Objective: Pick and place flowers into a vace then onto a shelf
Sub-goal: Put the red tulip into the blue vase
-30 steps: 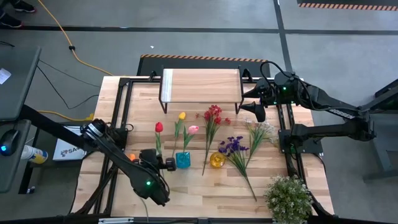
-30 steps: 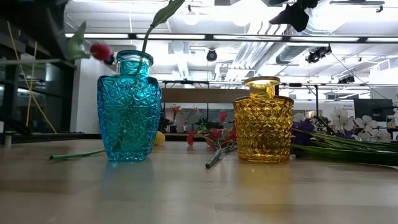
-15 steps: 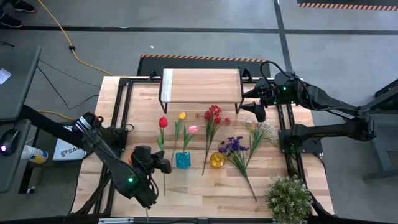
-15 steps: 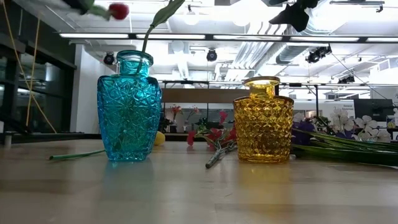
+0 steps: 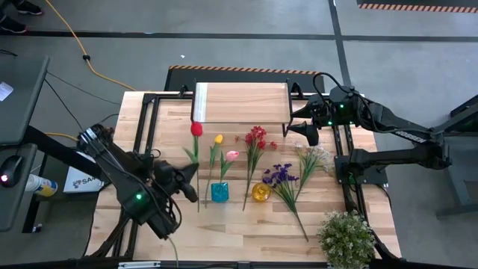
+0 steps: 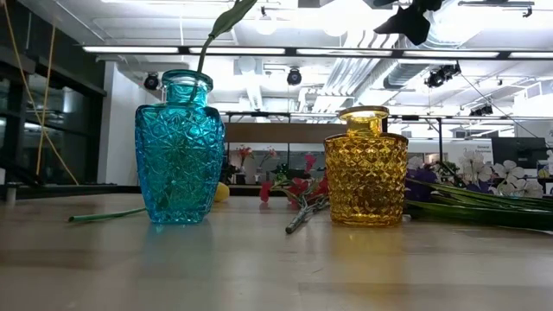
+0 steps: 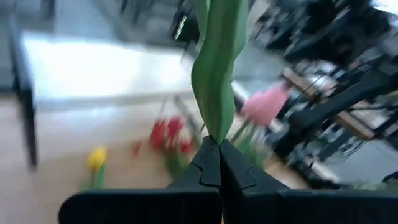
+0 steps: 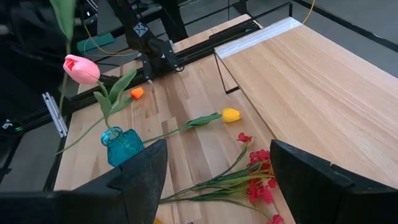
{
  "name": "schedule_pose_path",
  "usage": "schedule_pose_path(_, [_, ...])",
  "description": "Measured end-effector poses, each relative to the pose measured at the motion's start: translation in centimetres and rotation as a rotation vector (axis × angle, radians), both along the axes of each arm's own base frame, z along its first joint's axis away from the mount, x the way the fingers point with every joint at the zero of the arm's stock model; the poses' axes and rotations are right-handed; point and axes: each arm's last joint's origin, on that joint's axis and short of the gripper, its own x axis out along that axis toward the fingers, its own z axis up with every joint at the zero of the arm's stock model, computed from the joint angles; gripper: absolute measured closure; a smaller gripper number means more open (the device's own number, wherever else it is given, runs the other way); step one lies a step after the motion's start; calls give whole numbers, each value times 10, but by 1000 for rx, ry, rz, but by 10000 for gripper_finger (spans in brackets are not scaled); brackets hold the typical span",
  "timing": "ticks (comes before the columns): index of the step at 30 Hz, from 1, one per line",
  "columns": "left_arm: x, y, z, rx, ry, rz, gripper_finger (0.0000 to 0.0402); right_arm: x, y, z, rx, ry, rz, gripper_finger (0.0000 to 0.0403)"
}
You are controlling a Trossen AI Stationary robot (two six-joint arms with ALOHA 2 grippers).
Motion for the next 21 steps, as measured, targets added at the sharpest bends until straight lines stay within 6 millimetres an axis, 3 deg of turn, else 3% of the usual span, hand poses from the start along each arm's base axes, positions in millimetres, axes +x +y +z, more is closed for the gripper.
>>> schedule_pose_path(7, [-7,9,17,213,-82,-24,380,0,0,0,10,-1,-3,130])
schedule_pose_path(13, [-3,11,17,243,-63,-10,380,0,0,0,11,-1,-2,130])
schedule_pose_path(21, [25,7,4,288,-10,46,380,0,0,0,11,-1,-2,130])
